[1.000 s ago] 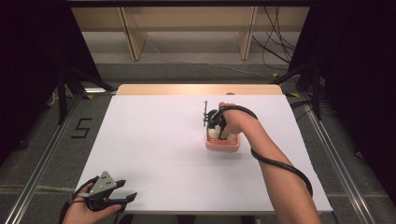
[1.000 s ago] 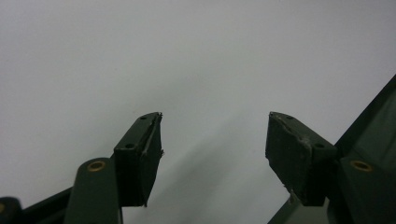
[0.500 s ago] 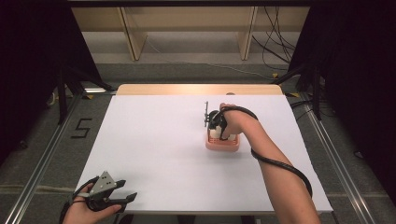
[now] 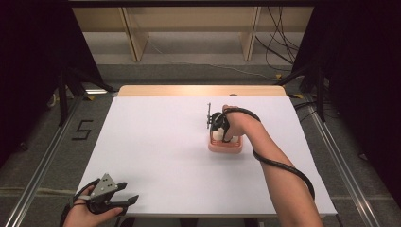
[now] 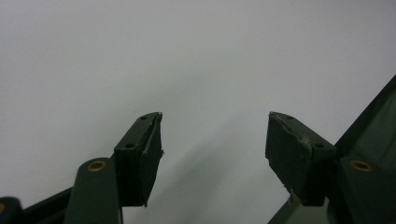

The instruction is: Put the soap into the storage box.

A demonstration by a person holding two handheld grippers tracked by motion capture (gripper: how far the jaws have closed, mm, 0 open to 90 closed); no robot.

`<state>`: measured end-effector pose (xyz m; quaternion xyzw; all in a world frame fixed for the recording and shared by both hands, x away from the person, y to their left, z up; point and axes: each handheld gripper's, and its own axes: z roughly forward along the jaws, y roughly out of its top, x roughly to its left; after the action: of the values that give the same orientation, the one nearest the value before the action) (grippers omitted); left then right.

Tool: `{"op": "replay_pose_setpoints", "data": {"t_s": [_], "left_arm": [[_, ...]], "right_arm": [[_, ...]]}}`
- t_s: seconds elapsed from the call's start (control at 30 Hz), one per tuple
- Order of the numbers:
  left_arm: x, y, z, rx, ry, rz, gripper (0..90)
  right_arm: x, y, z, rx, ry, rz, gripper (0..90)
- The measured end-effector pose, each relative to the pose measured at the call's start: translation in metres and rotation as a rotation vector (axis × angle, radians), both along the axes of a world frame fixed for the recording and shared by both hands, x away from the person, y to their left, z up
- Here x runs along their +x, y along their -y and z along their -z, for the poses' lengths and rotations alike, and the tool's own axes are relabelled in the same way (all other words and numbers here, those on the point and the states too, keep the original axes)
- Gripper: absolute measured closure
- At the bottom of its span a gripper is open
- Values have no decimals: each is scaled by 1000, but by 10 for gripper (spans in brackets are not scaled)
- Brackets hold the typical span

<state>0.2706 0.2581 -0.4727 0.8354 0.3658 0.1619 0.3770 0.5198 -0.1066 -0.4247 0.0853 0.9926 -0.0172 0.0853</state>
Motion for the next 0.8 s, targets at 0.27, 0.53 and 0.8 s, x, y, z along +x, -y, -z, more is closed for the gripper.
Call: {"op": "replay_pose_setpoints", "data": {"t_s": [0.27,0.53,0.8], "left_arm": [[-1,1,0,-5,-9,-9,358],[-1,1,0,-4,-6,-21,359],[-1,1,0,-1,-8,-7,359]], "right_arm": [[4,3,3,18,8,-46,505],[5,3,5,21,11,-39,504],[5,5,6,34,-9,-28,499]]}}
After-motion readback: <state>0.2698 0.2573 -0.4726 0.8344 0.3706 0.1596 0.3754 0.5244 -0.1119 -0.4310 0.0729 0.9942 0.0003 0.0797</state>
